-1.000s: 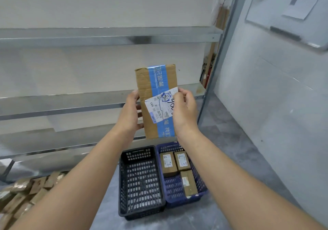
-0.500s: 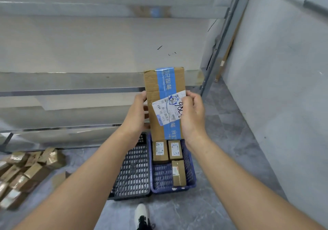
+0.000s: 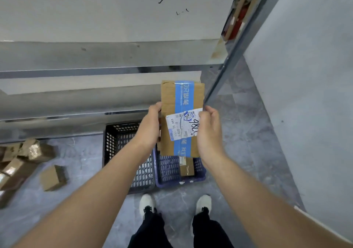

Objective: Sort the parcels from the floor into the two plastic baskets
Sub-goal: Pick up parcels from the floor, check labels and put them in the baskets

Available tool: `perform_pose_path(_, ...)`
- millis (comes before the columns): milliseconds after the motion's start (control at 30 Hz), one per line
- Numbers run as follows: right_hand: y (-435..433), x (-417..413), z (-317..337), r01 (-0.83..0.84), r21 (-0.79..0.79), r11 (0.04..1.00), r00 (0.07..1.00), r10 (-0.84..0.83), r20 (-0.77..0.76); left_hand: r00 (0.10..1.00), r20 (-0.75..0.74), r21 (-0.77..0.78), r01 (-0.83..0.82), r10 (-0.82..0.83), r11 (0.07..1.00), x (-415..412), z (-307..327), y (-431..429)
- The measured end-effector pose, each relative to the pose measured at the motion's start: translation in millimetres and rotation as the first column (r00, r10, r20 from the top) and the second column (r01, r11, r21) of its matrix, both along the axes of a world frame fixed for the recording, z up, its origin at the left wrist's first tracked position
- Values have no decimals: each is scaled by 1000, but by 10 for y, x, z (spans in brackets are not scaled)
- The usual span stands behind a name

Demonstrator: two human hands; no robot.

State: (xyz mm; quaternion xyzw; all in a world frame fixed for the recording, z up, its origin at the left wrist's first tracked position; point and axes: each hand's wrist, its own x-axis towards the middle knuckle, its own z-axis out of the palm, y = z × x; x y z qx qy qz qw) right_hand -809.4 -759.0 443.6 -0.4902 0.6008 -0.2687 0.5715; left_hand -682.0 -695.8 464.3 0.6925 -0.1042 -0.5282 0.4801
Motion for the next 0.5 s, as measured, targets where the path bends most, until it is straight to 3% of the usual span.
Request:
perform_pose_path(200, -419, -149, -569, -87, 62, 994, 995, 90, -52, 994, 2, 82, -108, 108, 991, -272, -541, -380)
perform_pose_path(500, -852, -448, -1840, -142, 273, 951, 987, 158, -37, 981, 15, 281, -192, 196, 940, -594, -1643, -784)
